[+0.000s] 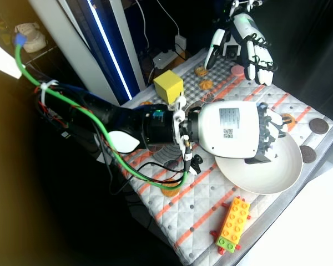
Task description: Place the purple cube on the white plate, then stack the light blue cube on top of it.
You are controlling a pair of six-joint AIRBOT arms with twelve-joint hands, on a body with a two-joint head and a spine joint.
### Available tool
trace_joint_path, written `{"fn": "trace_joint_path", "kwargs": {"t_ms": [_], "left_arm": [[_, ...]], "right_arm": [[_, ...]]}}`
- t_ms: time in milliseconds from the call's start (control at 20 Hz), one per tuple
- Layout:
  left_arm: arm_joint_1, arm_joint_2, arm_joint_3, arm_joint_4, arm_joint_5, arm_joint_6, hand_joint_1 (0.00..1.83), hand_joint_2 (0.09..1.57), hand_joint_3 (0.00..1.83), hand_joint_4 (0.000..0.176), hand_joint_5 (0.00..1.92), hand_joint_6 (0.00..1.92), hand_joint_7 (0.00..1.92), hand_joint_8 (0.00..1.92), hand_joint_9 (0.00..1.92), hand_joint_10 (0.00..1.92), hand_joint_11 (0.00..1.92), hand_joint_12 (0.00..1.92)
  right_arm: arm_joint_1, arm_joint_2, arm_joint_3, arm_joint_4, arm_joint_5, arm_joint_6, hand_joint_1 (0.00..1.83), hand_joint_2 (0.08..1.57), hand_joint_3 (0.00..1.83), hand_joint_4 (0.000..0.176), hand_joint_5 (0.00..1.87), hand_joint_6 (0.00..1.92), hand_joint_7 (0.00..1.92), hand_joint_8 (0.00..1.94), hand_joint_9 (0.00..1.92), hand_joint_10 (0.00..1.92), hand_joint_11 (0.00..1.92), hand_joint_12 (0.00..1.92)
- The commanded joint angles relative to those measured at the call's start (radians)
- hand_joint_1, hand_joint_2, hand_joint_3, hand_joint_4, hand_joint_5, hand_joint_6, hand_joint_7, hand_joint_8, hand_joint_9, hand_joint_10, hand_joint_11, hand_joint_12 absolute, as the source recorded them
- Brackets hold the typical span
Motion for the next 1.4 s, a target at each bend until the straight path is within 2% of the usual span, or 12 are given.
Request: {"fn": "trace_joint_path", "kwargs": {"t_ms": [0, 200, 400, 500, 650, 700, 800, 1000, 1100, 1250, 1300, 1350], "left_arm": [[-0.007, -0.004, 0.003, 0.015, -0.109, -0.007, 0.85, 0.85, 0.00, 0.143, 0.21, 0.00, 0.20, 0.00, 0.13, 0.01, 0.00, 0.36], [-0.007, -0.004, 0.005, 0.008, -0.110, -0.007, 0.83, 0.86, 0.00, 0.151, 0.21, 0.00, 0.21, 0.00, 0.14, 0.00, 0.00, 0.38], [-0.007, -0.004, 0.006, 0.005, -0.117, -0.007, 0.80, 0.88, 0.00, 0.148, 0.21, 0.00, 0.21, 0.00, 0.15, 0.00, 0.00, 0.37], [-0.009, -0.001, 0.005, 0.005, -0.130, -0.007, 0.82, 0.87, 0.00, 0.144, 0.21, 0.00, 0.20, 0.00, 0.15, 0.00, 0.00, 0.41], [-0.015, 0.030, -0.003, 0.031, -0.174, -0.054, 0.87, 0.87, 0.00, 0.119, 0.21, 0.00, 0.16, 0.00, 0.09, 0.00, 0.00, 0.31], [-0.014, 0.042, 0.000, 0.039, -0.184, -0.094, 0.87, 0.86, 0.00, 0.118, 0.20, 0.00, 0.14, 0.00, 0.09, 0.00, 0.00, 0.30], [0.004, 0.065, 0.008, 0.043, -0.228, -0.188, 0.92, 0.87, 0.00, 0.117, 0.15, 0.00, 0.09, 0.00, 0.04, 0.00, 0.00, 0.13], [0.066, 0.112, 0.001, 0.042, -0.387, -0.354, 0.85, 0.85, 0.00, 0.125, 0.05, 0.00, 0.03, 0.00, 0.00, 0.00, 0.00, 0.00], [0.122, 0.118, 0.013, 0.035, -0.490, -0.487, 0.86, 0.89, 0.01, 0.174, 0.00, 0.00, 0.00, 0.00, 0.00, 0.00, 0.00, 0.00], [0.210, 0.118, 0.020, 0.023, -0.643, -0.647, 0.80, 0.94, 0.02, 0.157, 0.00, 0.00, 0.00, 0.00, 0.00, 0.00, 0.00, 0.00], [0.244, 0.119, 0.020, 0.015, -0.705, -0.695, 0.77, 0.92, 0.01, 0.142, 0.00, 0.00, 0.00, 0.00, 0.00, 0.00, 0.04, 0.02], [0.276, 0.117, 0.023, 0.002, -0.775, -0.747, 0.70, 0.88, 0.00, 0.169, 0.00, 0.00, 0.00, 0.00, 0.00, 0.00, 0.02, 0.01]], "right_arm": [[0.015, 0.005, -0.001, 0.022, 0.105, -0.001, 0.95, 1.09, 0.00, 0.002, 0.62, 0.39, 0.70, 0.21, 0.64, 0.44, 0.38, 1.24], [0.014, 0.005, -0.019, 0.022, 0.107, -0.001, 0.70, 0.92, 0.00, 0.145, 0.03, 0.00, 0.22, 0.00, 0.32, 0.00, 0.00, 1.18], [0.014, 0.023, -0.044, 0.022, 0.146, -0.001, 0.63, 0.85, 0.00, 0.176, 0.00, 0.00, 0.00, 0.00, 0.14, 0.00, 0.00, 1.12], [0.014, 0.058, -0.066, 0.022, 0.186, -0.001, 0.62, 0.83, 0.00, 0.176, 0.00, 0.00, 0.00, 0.00, 0.01, 0.00, 0.00, 0.82], [-0.037, 0.162, -0.151, 0.061, 0.326, -0.015, 0.57, 0.81, 0.00, 0.176, 0.00, 0.00, 0.00, 0.00, 0.00, 0.00, 0.00, 1.03], [-0.060, 0.193, -0.177, 0.084, 0.367, -0.030, 0.56, 0.81, 0.00, 0.176, 0.00, 0.00, 0.00, 0.00, 0.00, 0.00, 0.00, 0.89], [-0.143, 0.260, -0.235, 0.134, 0.475, -0.049, 0.53, 0.82, 0.00, 0.176, 0.00, 0.00, 0.00, 0.00, 0.00, 0.00, 0.00, 0.03], [-0.329, 0.387, -0.361, 0.215, 0.705, -0.058, 0.60, 0.85, 0.01, 0.176, 0.00, 0.00, 0.00, 0.00, 0.00, 0.00, 0.00, 0.00], [-0.426, 0.432, -0.416, 0.249, 0.818, -0.058, 0.68, 0.86, 0.01, 0.176, 0.00, 0.00, 0.00, 0.00, 0.00, 0.00, 0.00, 0.00], [-0.541, 0.464, -0.469, 0.294, 0.960, -0.058, 0.66, 0.89, 0.02, 0.175, 0.00, 0.00, 0.00, 0.00, 0.00, 0.00, 0.00, 0.00], [-0.576, 0.474, -0.489, 0.312, 1.018, -0.058, 0.76, 0.94, 0.01, 0.132, 0.09, 0.01, 0.00, 0.00, 0.00, 0.00, 0.00, 0.00], [-0.607, 0.486, -0.504, 0.329, 1.093, -0.058, 0.66, 1.06, 0.02, 0.019, 0.14, 0.01, 0.00, 0.00, 0.00, 0.00, 0.00, 0.00]]}}
